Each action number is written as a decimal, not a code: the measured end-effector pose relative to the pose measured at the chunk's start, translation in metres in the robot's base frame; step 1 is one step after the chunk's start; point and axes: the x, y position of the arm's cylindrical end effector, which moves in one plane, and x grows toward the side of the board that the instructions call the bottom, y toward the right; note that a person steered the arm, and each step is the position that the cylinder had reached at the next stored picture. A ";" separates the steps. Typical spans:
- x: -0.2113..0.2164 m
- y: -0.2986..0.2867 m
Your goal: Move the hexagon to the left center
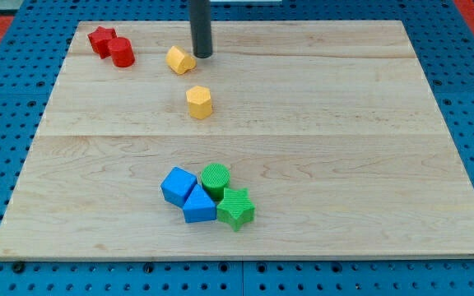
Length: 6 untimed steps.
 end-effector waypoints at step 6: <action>0.104 0.019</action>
